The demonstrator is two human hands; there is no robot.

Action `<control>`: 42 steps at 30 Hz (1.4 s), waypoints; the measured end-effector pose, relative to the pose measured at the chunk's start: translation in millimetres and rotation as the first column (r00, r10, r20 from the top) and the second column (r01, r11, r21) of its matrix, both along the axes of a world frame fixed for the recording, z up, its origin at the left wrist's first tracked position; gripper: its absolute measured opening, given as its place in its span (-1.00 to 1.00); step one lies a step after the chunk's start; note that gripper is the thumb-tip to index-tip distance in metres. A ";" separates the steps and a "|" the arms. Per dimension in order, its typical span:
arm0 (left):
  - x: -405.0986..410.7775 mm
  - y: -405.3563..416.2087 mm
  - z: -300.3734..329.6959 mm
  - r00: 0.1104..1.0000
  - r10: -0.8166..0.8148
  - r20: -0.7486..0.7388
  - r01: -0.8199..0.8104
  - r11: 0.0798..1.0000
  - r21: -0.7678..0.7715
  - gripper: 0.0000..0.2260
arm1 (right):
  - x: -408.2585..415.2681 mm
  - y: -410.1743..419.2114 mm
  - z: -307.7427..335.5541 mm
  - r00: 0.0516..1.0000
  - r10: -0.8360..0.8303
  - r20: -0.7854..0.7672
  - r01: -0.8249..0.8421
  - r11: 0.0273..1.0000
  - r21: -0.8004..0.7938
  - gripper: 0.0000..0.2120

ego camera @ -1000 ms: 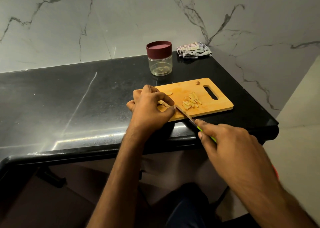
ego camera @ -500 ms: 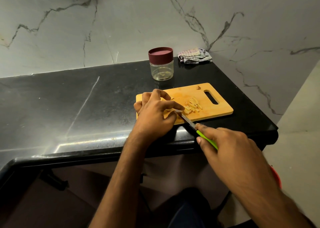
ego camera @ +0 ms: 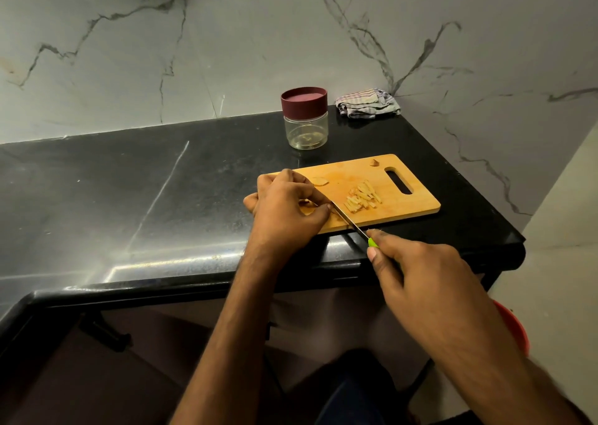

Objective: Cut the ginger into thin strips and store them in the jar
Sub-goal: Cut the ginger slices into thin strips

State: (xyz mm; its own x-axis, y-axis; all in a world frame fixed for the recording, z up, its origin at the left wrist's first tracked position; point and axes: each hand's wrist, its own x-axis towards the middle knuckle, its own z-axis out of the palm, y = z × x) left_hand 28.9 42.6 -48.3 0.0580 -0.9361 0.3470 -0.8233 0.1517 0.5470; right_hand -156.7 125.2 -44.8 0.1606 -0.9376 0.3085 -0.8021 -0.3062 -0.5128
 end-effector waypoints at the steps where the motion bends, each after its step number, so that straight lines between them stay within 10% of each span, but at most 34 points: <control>1: 0.1 -0.3 0.0 1.000 0.000 0.002 0.000 1.000 0.002 -0.94 | -0.5 0.8 0.5 1.000 0.001 0.000 -0.001 1.000 0.002 -0.63; 42: -2.1 -0.3 5.9 0.999 0.018 -0.034 -0.017 0.999 0.048 -0.95 | 7.5 -9.5 0.3 0.998 -0.004 -0.066 0.003 1.000 -0.017 -0.64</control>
